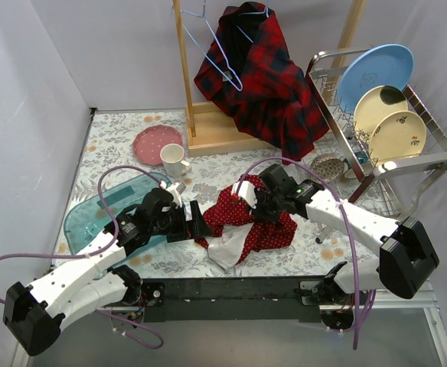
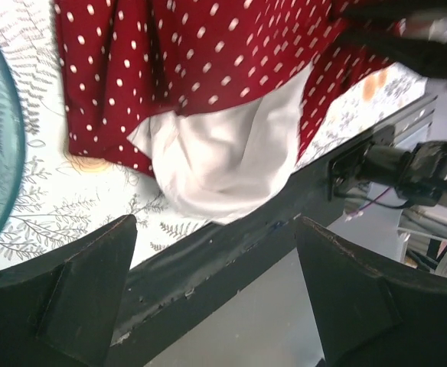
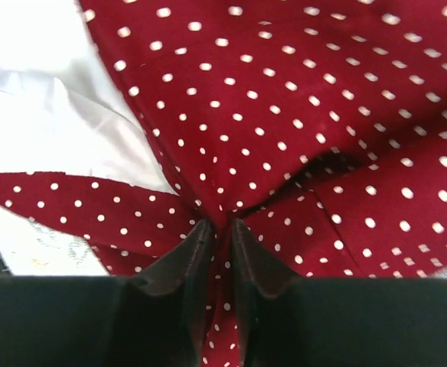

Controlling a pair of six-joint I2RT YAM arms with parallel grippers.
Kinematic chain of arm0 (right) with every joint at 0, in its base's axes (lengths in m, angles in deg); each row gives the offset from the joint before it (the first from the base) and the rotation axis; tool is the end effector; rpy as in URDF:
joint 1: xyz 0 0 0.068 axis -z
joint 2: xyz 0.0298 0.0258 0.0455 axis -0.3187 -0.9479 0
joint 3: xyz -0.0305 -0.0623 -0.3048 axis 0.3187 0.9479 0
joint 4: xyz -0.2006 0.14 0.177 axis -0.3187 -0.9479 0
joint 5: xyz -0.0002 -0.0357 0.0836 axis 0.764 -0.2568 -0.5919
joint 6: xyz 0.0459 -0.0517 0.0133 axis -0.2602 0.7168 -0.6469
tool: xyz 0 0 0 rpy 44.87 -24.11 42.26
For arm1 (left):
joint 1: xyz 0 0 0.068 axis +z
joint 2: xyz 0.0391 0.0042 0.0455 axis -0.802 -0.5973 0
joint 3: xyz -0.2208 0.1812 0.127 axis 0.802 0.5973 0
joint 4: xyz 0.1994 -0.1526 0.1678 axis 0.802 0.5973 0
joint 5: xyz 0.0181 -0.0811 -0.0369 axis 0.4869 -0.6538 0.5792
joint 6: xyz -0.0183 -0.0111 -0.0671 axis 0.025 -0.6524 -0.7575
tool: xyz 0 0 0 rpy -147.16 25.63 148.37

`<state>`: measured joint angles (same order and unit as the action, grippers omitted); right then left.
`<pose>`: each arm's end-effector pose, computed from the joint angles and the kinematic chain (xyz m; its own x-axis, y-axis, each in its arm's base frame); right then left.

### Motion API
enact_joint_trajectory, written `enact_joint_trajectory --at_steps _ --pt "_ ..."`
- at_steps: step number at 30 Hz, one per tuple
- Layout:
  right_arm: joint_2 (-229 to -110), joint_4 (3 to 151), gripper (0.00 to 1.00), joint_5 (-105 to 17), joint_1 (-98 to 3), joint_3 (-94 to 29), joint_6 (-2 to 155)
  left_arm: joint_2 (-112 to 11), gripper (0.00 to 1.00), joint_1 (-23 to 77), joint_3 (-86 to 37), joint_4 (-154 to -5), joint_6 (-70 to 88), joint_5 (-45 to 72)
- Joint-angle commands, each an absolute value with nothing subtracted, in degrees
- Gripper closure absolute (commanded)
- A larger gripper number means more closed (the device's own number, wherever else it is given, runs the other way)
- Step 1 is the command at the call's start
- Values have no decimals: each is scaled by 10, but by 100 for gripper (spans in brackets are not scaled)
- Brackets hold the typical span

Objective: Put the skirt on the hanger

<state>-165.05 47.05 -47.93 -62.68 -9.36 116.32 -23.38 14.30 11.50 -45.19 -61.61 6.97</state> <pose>0.2161 0.2252 0.2388 -0.0769 -0.8185 -0.5693 -0.9603 0.2144 -0.1785 0.1483 -0.1392 0.2490 -0.8137 -0.5752 0.0842 -0.4419 0.5179 -0.7325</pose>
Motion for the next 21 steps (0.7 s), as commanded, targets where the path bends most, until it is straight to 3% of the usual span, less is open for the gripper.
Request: enact_joint_trajectory --at_steps 1,7,21 --pt "-1630 494 78 -434 -595 -114 1153 -267 17 113 124 -468 -634 79" --pt "-1620 499 86 -455 -565 -107 1149 -333 20 82 129 -482 -656 142" --pt "-1604 500 86 -496 -529 -96 1149 -425 39 67 135 -510 -627 210"
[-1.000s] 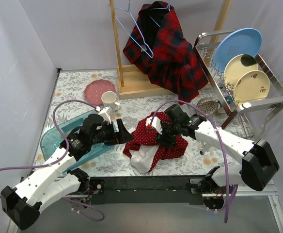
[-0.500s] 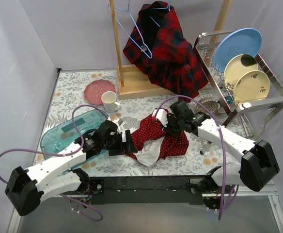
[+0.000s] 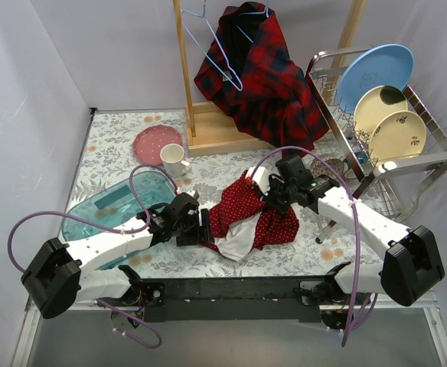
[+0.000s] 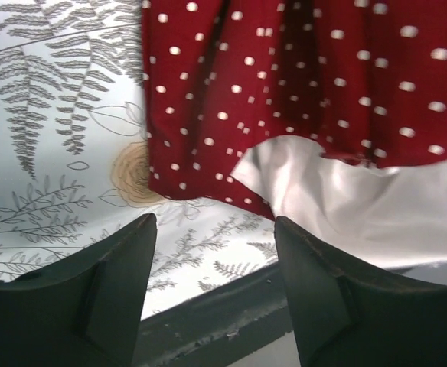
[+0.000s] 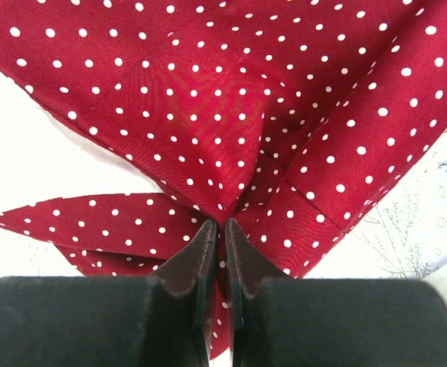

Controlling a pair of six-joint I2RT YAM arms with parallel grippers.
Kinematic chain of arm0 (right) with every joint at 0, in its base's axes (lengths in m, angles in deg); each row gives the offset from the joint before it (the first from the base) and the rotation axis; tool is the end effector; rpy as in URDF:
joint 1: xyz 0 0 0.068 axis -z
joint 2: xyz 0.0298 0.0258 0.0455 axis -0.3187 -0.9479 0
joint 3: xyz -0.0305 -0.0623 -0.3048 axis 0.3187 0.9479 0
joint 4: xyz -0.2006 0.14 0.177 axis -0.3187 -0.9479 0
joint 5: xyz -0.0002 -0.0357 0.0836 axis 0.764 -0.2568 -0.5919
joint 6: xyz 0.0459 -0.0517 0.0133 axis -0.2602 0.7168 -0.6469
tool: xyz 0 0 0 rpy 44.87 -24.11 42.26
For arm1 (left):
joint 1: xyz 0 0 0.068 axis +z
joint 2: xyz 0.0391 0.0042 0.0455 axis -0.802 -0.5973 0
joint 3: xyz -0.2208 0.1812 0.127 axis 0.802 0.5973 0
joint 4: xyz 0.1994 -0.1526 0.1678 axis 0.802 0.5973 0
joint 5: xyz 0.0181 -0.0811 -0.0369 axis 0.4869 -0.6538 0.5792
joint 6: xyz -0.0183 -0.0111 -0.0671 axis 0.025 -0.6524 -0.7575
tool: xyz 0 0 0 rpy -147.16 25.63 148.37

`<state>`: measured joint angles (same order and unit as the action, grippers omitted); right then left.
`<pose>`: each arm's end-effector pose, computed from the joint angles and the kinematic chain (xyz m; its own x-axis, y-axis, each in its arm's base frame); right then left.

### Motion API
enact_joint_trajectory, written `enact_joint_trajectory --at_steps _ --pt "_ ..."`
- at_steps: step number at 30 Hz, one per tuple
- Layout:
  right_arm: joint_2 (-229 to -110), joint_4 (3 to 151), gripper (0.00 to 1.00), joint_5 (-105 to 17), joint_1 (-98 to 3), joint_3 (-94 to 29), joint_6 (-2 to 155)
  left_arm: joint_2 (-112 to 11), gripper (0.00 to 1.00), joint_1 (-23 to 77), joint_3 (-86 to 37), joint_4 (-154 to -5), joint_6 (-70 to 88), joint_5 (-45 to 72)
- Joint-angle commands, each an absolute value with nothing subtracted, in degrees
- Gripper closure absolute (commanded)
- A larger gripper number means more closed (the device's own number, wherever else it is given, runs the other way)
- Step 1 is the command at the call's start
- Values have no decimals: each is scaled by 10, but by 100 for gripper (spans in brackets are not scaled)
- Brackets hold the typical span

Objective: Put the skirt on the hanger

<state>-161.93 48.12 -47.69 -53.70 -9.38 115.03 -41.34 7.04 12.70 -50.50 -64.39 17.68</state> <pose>0.2445 0.1855 0.2562 -0.1894 -0.7641 -0.6167 -0.8977 0.3892 -0.2065 0.1647 -0.1783 0.1833 -0.7911 -0.6114 0.0170 -0.5254 0.6650 -0.5307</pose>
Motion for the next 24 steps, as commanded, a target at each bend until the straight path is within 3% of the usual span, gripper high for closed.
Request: enact_joint_trajectory --at_steps 1,5,9,14,15,18,24 --pt "-1604 499 86 -498 -529 -96 1149 -437 42 67 134 -509 -626 234" --pt "-1603 499 86 -504 -525 -96 1148 -471 44 67 122 -516 -622 263" --pt "-1600 498 86 -509 -522 -96 1149 -501 53 67 104 -527 -613 263" --pt "-1597 497 86 -514 -520 -96 1149 -518 76 67 99 -526 -607 264" --pt "-1596 496 86 -516 -520 -96 1149 -515 86 66 100 -526 -606 264" --pt "-1591 493 86 -520 -519 -100 1150 -499 98 66 99 -522 -607 255" --pt "-1576 457 86 -526 -517 -144 1161 -419 100 65 63 -471 -618 227"
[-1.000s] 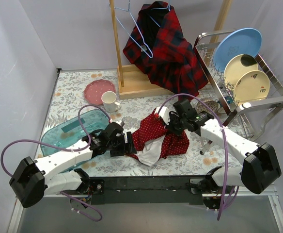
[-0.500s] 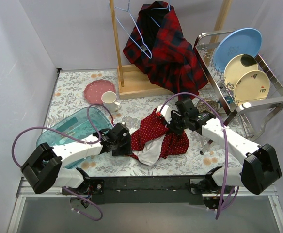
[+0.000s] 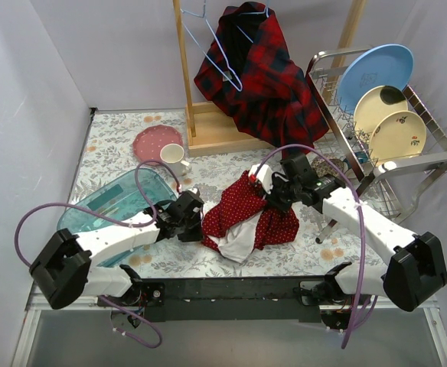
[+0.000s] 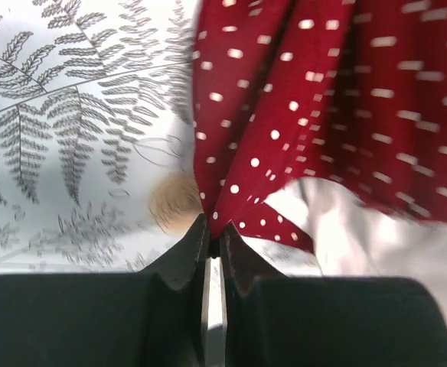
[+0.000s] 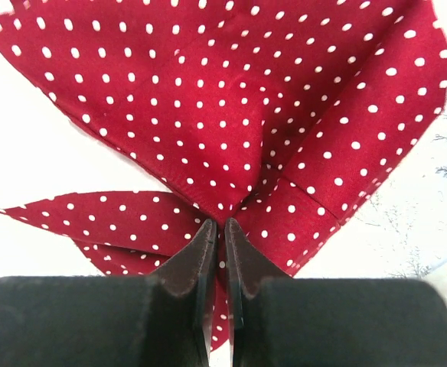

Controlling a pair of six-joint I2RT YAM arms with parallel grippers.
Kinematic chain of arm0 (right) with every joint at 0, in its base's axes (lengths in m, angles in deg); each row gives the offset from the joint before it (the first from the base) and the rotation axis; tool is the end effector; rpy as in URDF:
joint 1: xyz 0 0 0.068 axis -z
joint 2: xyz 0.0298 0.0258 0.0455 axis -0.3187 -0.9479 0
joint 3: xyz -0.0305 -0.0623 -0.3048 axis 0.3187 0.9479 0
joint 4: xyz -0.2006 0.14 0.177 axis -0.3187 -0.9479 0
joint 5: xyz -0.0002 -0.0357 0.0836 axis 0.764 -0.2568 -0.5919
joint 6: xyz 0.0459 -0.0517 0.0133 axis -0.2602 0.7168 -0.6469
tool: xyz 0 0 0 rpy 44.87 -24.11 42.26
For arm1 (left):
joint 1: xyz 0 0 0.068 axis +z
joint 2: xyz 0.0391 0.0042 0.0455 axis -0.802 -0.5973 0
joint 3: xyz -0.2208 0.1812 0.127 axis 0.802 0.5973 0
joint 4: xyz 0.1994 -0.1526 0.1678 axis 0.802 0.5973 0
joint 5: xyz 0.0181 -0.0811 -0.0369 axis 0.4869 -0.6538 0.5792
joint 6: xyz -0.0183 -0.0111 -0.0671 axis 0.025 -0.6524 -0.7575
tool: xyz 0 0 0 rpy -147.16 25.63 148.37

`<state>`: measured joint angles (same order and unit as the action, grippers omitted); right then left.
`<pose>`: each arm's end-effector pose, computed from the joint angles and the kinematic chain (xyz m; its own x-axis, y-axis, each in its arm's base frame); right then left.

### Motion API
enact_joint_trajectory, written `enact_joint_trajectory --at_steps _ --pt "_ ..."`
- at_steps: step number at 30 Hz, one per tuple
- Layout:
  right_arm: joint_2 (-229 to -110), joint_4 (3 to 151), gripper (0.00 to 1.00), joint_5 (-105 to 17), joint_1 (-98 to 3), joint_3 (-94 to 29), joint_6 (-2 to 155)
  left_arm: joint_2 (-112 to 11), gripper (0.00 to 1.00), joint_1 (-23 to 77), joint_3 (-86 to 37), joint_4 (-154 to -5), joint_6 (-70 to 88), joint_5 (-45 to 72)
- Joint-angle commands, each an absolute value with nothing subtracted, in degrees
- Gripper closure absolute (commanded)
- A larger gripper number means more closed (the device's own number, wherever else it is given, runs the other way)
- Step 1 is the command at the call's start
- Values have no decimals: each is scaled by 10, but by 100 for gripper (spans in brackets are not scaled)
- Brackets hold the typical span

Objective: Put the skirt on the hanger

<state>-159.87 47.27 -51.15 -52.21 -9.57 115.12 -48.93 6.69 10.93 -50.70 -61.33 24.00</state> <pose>0.2416 0.1781 0.2669 -0.1821 -0.7340 -0.6542 -0.9041 0.3866 -0.1820 0.1788 -0.1861 0.1633 -0.7898 -0.6060 -0.0946 -0.5154 0.7394 -0.4332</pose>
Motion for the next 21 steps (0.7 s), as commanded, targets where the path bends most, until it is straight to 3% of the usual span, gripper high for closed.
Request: enact_joint_trajectory --at_steps 1,16,21 --pt "-1571 452 86 -526 -517 -152 1163 -393 100 65 55 -459 -618 230" --pt "-1528 416 86 -417 -498 -302 1174 -253 100 69 -113 -195 -618 382" --pt "-1521 416 86 -399 -480 -300 1170 -229 100 69 -151 -122 -638 454"
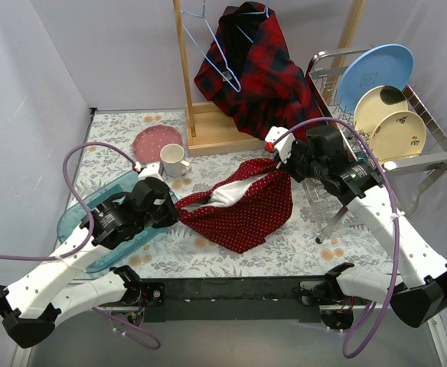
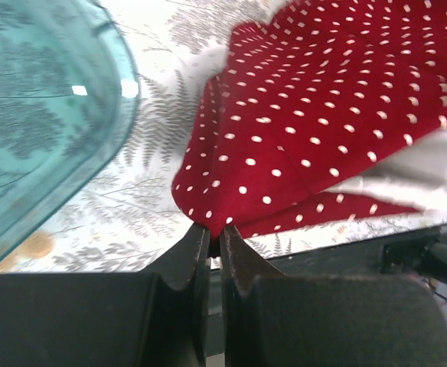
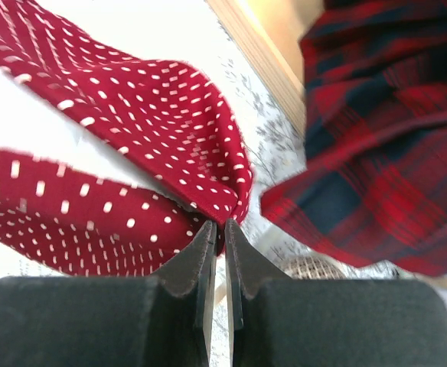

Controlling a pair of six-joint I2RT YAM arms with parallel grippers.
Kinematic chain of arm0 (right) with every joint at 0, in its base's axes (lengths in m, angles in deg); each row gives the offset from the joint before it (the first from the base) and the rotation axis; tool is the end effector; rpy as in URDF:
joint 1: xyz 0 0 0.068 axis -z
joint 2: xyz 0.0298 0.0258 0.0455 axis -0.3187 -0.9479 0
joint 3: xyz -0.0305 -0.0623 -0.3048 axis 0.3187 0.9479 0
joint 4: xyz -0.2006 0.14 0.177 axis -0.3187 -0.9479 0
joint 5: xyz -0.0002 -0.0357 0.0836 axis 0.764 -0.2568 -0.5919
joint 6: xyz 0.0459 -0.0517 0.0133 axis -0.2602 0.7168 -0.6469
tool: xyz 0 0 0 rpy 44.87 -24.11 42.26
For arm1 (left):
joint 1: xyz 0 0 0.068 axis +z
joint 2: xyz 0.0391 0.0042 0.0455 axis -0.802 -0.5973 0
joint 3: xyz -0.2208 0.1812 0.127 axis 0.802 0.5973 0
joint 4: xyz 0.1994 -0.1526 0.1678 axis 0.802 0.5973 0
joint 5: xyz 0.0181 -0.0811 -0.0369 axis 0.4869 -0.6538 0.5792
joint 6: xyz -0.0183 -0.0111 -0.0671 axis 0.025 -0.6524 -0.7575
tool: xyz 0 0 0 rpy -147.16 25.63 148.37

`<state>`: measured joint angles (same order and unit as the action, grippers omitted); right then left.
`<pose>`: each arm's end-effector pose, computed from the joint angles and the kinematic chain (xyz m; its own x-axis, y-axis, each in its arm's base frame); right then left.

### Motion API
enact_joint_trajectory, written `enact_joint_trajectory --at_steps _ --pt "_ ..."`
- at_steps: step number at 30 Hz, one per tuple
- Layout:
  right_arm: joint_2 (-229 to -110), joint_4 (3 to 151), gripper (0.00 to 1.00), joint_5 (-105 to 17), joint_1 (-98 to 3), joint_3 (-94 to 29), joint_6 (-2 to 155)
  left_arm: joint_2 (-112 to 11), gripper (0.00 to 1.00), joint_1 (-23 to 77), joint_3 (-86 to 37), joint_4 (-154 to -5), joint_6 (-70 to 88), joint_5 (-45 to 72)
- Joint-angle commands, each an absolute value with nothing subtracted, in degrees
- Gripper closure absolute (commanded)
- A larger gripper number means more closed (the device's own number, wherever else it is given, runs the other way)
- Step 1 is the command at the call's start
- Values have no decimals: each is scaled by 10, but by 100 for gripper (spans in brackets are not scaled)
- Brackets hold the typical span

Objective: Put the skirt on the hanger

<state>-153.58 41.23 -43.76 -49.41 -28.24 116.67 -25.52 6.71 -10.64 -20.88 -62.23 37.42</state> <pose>0.2418 0.1526 0.4132 -0.0326 -0.6550 -0.7549 -0.7405 0.5231 -0.4219 0.1394 -0.1250 0.3505 -0.6330 -0.7219 -0.2797 -0.4441 0.6345 -0.6327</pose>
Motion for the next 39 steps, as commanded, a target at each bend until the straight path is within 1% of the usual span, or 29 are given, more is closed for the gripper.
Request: enact_joint_trajectory --at_steps 1,5,7,11,13,14,15,16,17,18,20,22,24,25,26,27,28,29,30,33,36,39 --pt "-1520 416 86 -400 -478 -296 1171 -227 100 69 -158 -98 -642 463" --pt "-1513 415 86 -408 -472 -274 1164 -221 100 69 -184 -58 -661 500" --pt "-1507 415 89 -414 -466 -277 1165 -222 100 69 -190 -59 -657 502" --pt "-1500 406 92 -448 -460 -334 1168 -253 100 69 -235 -61 -620 508" --pt "-1501 387 93 -476 -458 -394 1171 -272 100 69 -288 -69 -565 496" --pt "-1503 376 94 -530 -457 -417 1174 -290 100 69 -304 -80 -548 480" --pt "-1500 373 94 -556 -457 -437 1164 -294 100 69 -314 -98 -505 453" --pt "-1502 368 95 -583 -457 -440 1155 -299 100 69 -307 -147 -490 376" --pt "-1508 358 96 -661 -457 -440 1150 -308 100 69 -295 -174 -477 333" --pt "-1531 344 96 -709 -457 -437 1149 -319 100 69 -281 -197 -469 297" --pt "-1554 315 98 -810 -462 -395 1149 -343 100 69 -241 -248 -467 232" --pt "-1566 325 98 -842 -473 -326 1144 -382 100 69 -219 -271 -473 218" --pt "-1561 357 98 -785 -483 -297 1137 -396 100 69 -214 -272 -479 238" --pt "-1555 369 99 -731 -489 -289 1127 -402 100 70 -218 -248 -482 266" --pt "-1551 413 99 -580 -489 -278 1101 -404 100 70 -235 -224 -500 314" --pt "-1539 429 99 -500 -484 -276 1096 -406 100 71 -242 -196 -512 415" --pt "-1533 446 99 -446 -472 -274 1097 -402 100 70 -248 -143 -525 462" --pt "-1525 469 99 -432 -450 -276 1096 -396 100 76 -250 -125 -543 489" --pt "-1512 471 99 -447 -407 -281 1093 -389 100 81 -248 -116 -546 514" --pt "-1509 456 99 -466 -375 -311 1094 -367 100 114 -236 -89 -550 527" --pt "-1501 450 99 -464 -371 -324 1098 -355 100 139 -224 -79 -546 544" --pt "-1496 437 99 -470 -369 -356 1101 -364 100 143 -250 -70 -553 549"
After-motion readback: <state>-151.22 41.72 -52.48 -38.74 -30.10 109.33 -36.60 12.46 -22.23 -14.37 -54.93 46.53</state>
